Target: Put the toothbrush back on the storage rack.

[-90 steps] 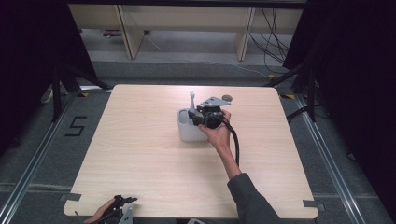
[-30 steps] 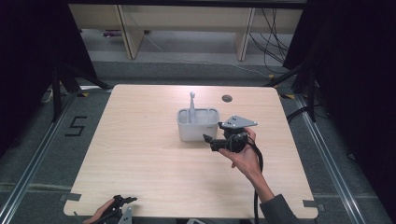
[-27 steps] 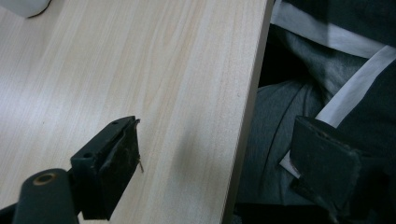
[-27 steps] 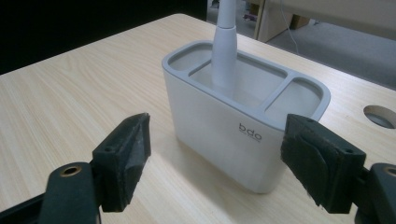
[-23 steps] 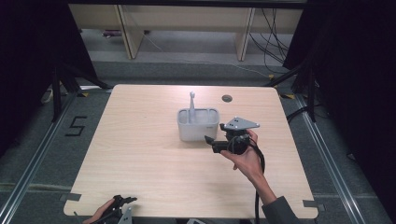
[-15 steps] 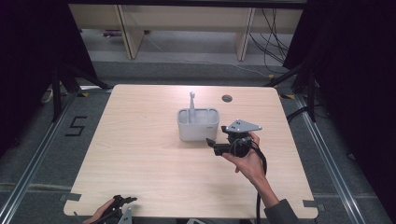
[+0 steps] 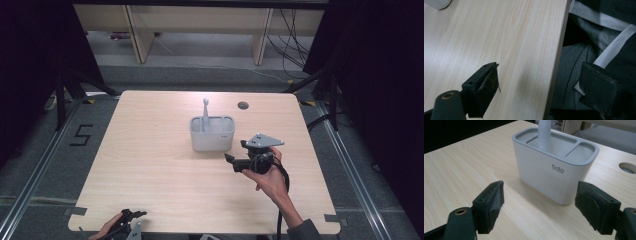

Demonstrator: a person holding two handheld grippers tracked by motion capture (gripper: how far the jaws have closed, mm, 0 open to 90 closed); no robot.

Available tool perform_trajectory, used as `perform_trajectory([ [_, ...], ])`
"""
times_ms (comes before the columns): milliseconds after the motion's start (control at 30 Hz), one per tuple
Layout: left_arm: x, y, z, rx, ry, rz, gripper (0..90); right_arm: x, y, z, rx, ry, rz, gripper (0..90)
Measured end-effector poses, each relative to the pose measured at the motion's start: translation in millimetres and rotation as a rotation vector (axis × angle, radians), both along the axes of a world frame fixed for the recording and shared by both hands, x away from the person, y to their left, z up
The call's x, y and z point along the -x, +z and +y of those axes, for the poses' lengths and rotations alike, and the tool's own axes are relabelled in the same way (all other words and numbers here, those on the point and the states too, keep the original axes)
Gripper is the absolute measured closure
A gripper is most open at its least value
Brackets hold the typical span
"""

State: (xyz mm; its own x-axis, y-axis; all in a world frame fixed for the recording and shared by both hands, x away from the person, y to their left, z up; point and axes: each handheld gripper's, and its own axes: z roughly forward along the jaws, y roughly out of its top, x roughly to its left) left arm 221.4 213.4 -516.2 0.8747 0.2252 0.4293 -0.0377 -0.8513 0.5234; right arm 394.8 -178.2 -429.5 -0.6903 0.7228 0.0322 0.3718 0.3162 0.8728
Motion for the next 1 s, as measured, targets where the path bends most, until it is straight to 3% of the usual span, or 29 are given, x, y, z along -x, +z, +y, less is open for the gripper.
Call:
perform_trajectory([
  [67,0.1,0.1,0.1,0.0,0.0,0.0,15.4,2.4,-0.2,0.4,-0.009,-0.01,0.021,24.2],
  [133,0.1,0.0,0.0,-0.001,0.001,-0.002,15.4,2.2,-1.3,-1.0,0.005,-0.002,0.0,24.2],
  [267,0.0,0.1,0.1,0.0,0.001,0.0,15.3,7.0,-3.8,-1.1,0.003,-0.003,0.029,24.1],
  [333,0.0,0.0,0.1,-0.001,0.0,0.0,15.3,7.5,-4.7,-1.7,0.008,0.0,0.012,24.1],
  [400,0.0,-0.1,0.0,-0.001,0.0,0.0,15.4,10.3,-4.8,-1.5,-0.002,-0.007,0.036,24.1],
  [800,0.0,-0.2,0.0,-0.002,0.0,0.0,15.4,17.7,-11.0,-8.9,0.008,-0.008,0.019,21.1],
  [867,-0.1,-0.2,-0.1,-0.001,0.001,0.0,15.3,19.3,-13.7,-9.1,-0.022,-0.005,0.036,20.3],
  [967,0.2,-0.1,-0.1,0.0,0.002,-0.002,15.4,22.0,-14.9,-12.9,-0.007,-0.011,0.037,18.9],
  [1000,0.0,0.0,0.0,0.0,0.0,-0.001,15.4,24.9,-17.7,-14.8,-0.025,-0.021,0.034,18.8],
])
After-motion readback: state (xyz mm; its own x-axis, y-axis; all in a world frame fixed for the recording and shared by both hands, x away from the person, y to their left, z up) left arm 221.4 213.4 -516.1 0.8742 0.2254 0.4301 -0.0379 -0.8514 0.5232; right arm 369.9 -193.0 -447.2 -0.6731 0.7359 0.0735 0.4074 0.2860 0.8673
